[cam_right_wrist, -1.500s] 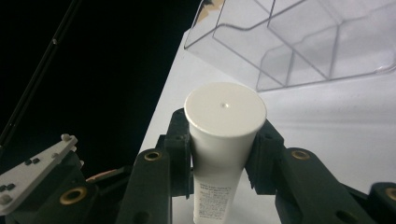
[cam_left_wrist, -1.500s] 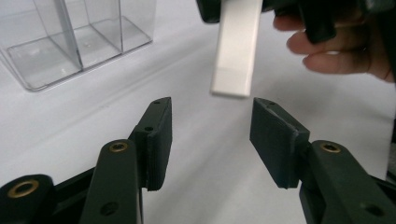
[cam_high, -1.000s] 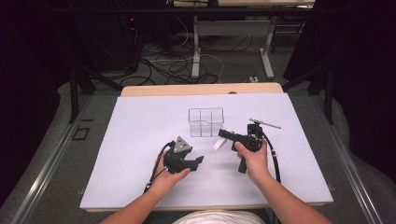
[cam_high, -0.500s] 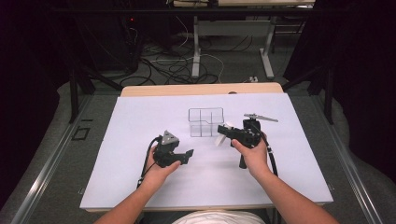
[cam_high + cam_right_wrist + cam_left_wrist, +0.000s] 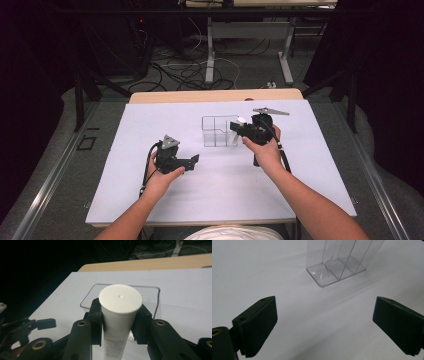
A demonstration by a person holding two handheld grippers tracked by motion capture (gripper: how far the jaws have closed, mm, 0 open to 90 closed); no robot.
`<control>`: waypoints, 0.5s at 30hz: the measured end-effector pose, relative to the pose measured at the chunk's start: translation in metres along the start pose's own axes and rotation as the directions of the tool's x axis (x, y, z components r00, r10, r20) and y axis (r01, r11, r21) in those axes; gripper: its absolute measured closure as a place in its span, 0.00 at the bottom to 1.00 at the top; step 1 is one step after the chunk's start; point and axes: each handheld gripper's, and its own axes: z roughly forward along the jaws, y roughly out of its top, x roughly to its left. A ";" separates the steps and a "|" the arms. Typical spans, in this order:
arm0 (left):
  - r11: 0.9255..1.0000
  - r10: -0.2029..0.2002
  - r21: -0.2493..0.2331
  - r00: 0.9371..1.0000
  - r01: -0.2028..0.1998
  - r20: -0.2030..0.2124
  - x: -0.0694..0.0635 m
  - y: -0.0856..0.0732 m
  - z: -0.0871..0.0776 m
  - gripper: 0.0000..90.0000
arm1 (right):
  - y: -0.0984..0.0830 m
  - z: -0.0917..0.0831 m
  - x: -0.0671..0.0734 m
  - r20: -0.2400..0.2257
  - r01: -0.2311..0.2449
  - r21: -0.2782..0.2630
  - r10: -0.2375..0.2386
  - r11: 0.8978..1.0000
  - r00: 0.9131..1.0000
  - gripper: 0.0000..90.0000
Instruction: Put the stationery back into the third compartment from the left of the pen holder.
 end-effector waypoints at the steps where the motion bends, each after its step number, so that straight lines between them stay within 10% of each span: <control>1: 1.000 -0.008 0.003 1.000 0.008 0.000 0.001 0.000 0.000 0.03 | 0.003 0.002 0.000 0.011 0.015 -0.007 -0.015 1.000 1.000 0.74; 15: 0.999 -0.030 0.021 0.998 0.031 -0.046 0.009 -0.002 0.003 0.00 | 0.019 0.036 -0.003 0.142 0.117 -0.037 -0.111 0.992 0.984 0.74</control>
